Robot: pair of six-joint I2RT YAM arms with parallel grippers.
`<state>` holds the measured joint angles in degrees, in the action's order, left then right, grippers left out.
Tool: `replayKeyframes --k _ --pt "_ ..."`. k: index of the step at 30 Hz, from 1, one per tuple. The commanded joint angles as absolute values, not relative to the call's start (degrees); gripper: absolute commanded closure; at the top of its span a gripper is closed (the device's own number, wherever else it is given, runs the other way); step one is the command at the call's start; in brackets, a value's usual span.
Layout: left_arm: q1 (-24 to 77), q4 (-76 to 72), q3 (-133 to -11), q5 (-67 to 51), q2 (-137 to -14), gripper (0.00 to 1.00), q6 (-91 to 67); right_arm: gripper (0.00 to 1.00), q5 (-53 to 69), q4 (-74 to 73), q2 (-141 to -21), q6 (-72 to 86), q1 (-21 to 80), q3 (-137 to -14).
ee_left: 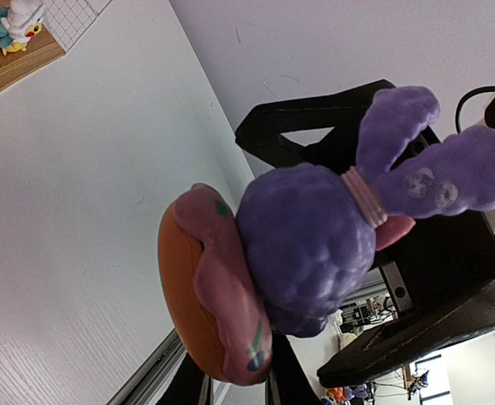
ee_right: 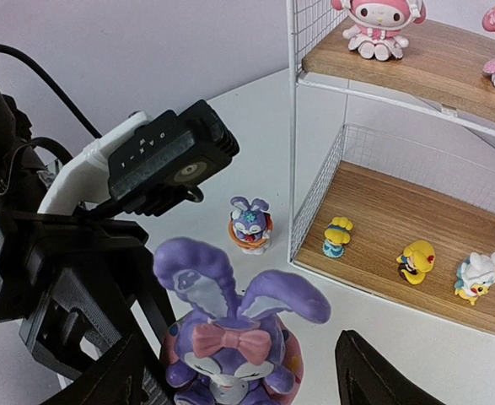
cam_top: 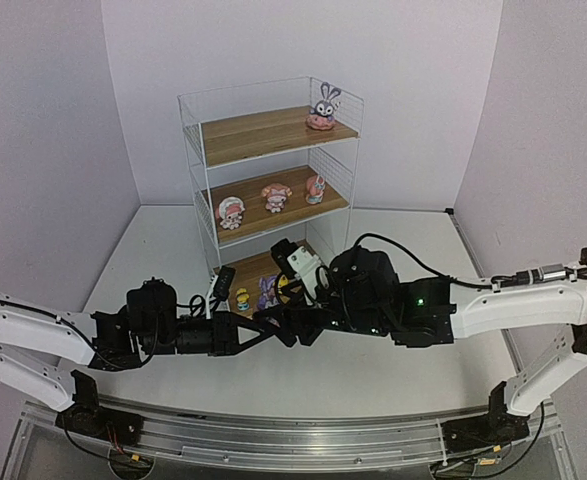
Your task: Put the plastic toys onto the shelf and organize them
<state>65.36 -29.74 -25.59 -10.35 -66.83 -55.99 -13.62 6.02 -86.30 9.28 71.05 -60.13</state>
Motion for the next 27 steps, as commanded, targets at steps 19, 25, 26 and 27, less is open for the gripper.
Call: replayKeyframes --k 19,25,26,27 --pt "65.6 -29.9 -29.2 -7.8 -66.6 1.00 -56.3 0.72 -15.5 10.6 -89.7 10.5 71.2 -63.3" --pt "65.6 -29.2 -29.8 -7.7 -66.9 1.00 -55.9 0.90 -17.9 10.7 -88.9 11.2 71.2 -63.0" --pt "65.6 -28.8 -30.0 -7.8 -67.0 0.99 -55.8 0.91 -18.5 10.7 -88.8 11.4 71.2 -63.0" --pt "65.6 -28.4 -30.4 -8.2 -67.2 0.93 -55.4 0.92 -18.9 10.8 -88.6 11.5 71.2 -63.0"
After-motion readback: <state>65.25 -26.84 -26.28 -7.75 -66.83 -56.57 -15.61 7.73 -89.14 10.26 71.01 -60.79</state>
